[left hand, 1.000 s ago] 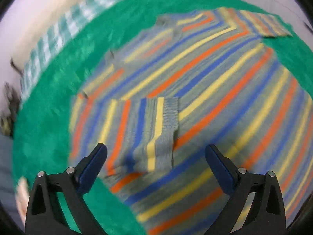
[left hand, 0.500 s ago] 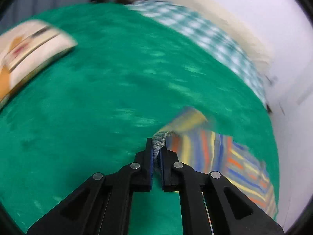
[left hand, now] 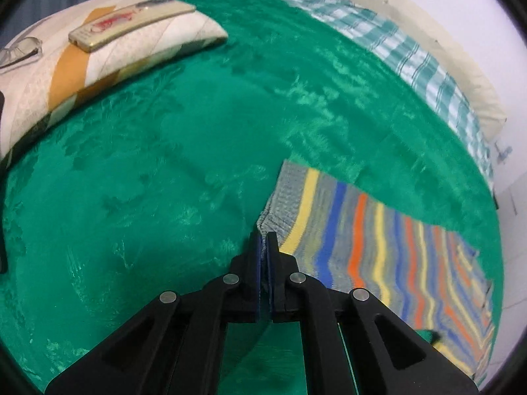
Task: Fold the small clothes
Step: 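Grasp the other sleeve cuff with the left gripper and fold it across the body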
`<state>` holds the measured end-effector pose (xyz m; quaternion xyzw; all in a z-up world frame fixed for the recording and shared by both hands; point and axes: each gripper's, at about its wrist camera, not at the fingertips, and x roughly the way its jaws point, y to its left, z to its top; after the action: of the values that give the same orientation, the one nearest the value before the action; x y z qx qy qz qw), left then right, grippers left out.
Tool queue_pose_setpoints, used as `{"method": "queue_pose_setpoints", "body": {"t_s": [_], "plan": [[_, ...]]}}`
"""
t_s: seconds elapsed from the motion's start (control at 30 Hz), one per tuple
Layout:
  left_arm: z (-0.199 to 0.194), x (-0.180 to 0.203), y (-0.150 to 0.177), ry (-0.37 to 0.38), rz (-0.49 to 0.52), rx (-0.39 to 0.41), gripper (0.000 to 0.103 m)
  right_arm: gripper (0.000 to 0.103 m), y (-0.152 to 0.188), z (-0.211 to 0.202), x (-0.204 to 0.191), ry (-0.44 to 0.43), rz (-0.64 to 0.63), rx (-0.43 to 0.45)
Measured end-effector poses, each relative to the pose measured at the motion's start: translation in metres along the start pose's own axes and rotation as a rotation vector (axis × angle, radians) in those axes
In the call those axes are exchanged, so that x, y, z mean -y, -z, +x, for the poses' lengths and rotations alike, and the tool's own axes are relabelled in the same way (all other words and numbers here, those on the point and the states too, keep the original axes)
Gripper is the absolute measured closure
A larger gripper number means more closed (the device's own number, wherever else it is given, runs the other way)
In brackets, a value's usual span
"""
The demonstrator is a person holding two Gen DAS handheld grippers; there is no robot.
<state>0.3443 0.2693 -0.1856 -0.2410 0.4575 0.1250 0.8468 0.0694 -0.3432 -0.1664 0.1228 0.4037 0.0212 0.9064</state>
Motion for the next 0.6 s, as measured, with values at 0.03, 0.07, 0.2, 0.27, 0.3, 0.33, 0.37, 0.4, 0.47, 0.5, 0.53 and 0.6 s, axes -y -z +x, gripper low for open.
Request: {"method": "queue_pose_setpoints", "body": {"t_s": [0.03, 0.07, 0.2, 0.27, 0.3, 0.33, 0.37, 0.4, 0.47, 0.5, 0.53, 0.6], "plan": [[0.002, 0.001, 0.001, -0.007, 0.005, 0.0, 0.102, 0.027, 0.0, 0.0, 0.0, 0.002, 0.0, -0.001], [0.003, 0.002, 0.003, -0.012, 0.01, 0.001, 0.103, 0.027, 0.001, 0.0, 0.0, 0.004, -0.001, -0.001], [0.005, 0.005, 0.007, -0.024, 0.045, -0.001, 0.102, 0.027, 0.0, 0.0, 0.0, 0.011, -0.006, 0.002], [0.004, 0.0, 0.005, -0.014, 0.032, -0.012, 0.097, 0.027, 0.0, 0.0, 0.001, 0.014, -0.003, 0.002], [0.002, -0.003, 0.005, -0.018, 0.018, -0.014, 0.095, 0.027, -0.001, 0.0, 0.002, 0.015, 0.002, 0.001], [0.0, -0.008, 0.005, -0.021, 0.003, -0.012, 0.095, 0.027, -0.001, 0.0, 0.003, 0.016, 0.008, 0.001], [-0.008, -0.015, 0.007, -0.009, -0.017, -0.005, 0.084, 0.027, -0.001, -0.001, 0.005, 0.018, 0.015, 0.002], [-0.018, -0.02, 0.011, 0.015, -0.032, 0.006, 0.075, 0.027, -0.001, -0.002, 0.008, 0.022, 0.027, 0.006], [-0.035, -0.025, 0.023, 0.061, -0.029, 0.017, 0.042, 0.027, -0.003, -0.008, 0.016, 0.031, 0.062, 0.024], [-0.048, -0.025, 0.034, 0.098, -0.006, 0.018, 0.039, 0.027, -0.004, -0.013, 0.023, 0.036, 0.092, 0.039], [-0.061, -0.023, 0.047, 0.15, 0.033, 0.001, 0.038, 0.027, -0.004, -0.016, 0.029, 0.043, 0.114, 0.048], [-0.078, -0.012, 0.08, 0.255, 0.127, -0.085, 0.035, 0.027, -0.004, -0.023, 0.04, 0.061, 0.161, 0.06]]}}
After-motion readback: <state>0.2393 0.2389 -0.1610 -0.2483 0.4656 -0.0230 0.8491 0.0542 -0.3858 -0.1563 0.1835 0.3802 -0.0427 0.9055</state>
